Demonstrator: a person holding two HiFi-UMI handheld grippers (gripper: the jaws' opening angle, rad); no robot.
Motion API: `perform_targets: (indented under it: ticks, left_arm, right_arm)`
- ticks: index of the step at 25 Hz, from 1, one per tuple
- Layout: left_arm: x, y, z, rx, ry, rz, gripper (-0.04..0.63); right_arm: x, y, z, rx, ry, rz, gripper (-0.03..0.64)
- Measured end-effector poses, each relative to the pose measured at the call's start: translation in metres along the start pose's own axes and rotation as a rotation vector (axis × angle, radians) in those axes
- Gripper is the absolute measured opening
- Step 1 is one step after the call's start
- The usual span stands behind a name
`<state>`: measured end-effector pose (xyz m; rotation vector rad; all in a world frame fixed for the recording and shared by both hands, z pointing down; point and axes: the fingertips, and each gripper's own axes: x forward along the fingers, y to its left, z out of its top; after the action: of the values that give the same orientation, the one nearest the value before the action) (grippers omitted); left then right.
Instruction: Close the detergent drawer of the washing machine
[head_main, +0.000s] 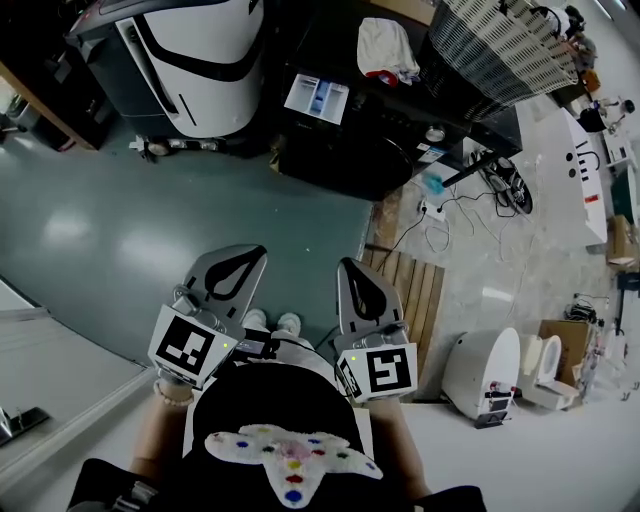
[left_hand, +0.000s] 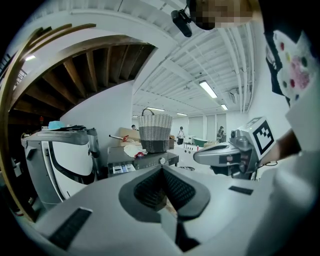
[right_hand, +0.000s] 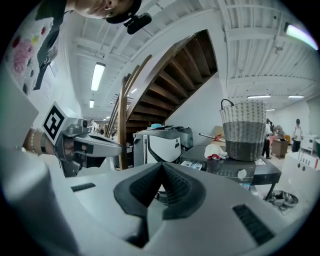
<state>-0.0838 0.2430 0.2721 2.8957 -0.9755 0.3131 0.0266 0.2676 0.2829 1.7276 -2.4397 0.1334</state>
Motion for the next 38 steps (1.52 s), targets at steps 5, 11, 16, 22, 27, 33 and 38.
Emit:
perform_targets:
  ticks: [5, 11, 16, 22, 27, 33, 38]
  left_arm:
    - [0.002, -0.008, -0.007, -0.014, 0.0, 0.028, 0.009]
    - [0.009, -0.019, -0.002, 0.009, -0.03, 0.048, 0.009]
    - [0.007, -0.026, -0.004, 0.032, -0.029, 0.063, 0.009]
    - [0.008, -0.02, -0.007, 0.01, -0.028, 0.078, 0.009]
    - [0.024, -0.009, -0.004, 0.02, -0.026, 0.059, 0.009]
    - [0.055, 0.015, 0.003, 0.029, -0.026, 0.024, 0.009]
    - [0.087, 0.048, 0.008, 0.019, -0.024, 0.0, 0.009]
  right_arm:
    - [-0.009, -0.006, -0.003, -0.04, -0.009, 0.007, 0.005]
    - [-0.022, -0.013, -0.005, -0.078, -0.023, 0.027, 0.005]
    - [-0.024, -0.017, -0.01, -0.1, -0.013, 0.032, 0.005]
    - [-0.019, -0.022, -0.008, -0.089, -0.023, 0.028, 0.005]
    - [-0.01, -0.032, -0.007, -0.08, -0.021, 0.006, 0.005]
    - [0.019, -0.052, -0.004, -0.066, -0.007, -0.025, 0.005]
    - [0.058, -0.07, 0.001, -0.067, 0.006, -0.046, 0.005]
